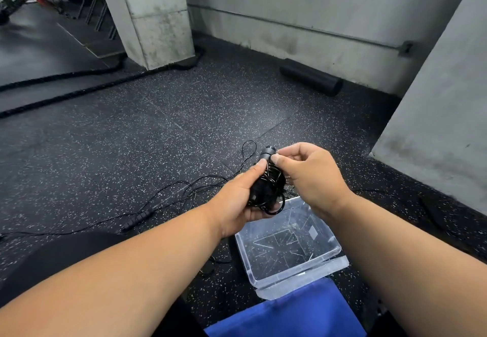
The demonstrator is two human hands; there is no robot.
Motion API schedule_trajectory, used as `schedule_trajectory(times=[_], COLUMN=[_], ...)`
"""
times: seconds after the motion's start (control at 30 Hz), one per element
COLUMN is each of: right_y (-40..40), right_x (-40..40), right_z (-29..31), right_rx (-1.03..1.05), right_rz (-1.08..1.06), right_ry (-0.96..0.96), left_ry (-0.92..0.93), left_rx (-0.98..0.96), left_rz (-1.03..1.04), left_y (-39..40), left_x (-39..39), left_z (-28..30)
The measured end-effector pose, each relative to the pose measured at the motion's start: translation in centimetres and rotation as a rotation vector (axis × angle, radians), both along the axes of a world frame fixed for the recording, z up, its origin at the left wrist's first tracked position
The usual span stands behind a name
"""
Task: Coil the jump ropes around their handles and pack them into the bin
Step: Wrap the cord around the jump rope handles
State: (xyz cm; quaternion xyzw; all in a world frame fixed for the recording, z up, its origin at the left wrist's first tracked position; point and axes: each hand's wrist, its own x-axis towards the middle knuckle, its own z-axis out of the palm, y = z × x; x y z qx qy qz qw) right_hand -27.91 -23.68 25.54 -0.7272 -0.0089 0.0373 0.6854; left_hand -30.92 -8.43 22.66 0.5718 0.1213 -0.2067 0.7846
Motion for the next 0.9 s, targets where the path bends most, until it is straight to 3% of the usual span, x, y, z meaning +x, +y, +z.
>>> schedule_trajectory(times=[0.1, 0.2, 0.33, 0.57, 0.8, 0.9], right_y=[-0.2, -0.1, 0.1, 0.6, 1.2, 1.8], right_x=[0.0, 0.1, -0.4, 0.3, 1.6, 2.4], right_z=[-0.6, -1.2, -2.2, -2.8, -4.2, -5.1], right_rx=[-0.049, 0.012, 0.068, 0.041, -0.06, -0.129], right_rz=[-0.063, -0.041, 0.179, 0.124, 0.252, 0.13], right_ry=[-0.002, 0.227, 0.481, 0.266, 0.33, 0.21], left_ry=[-0.053, -0.074, -0.058, -0.085, -0.032, -0.009], left_rx=[0.026, 0.017, 0.056, 0.065, 0.136, 0.173], left_rz=[0.056, 0.065, 0.02, 0.096, 0.093, 0.188], left_y=[-0.1, -0.1, 0.0, 0.4, 1.3, 1.3], left_x=[0.0, -0.1, -0.3, 0.1, 1.4, 2.3], left_z=[-0.5, -0.5, -0.4, -0.6, -1.3, -2.5])
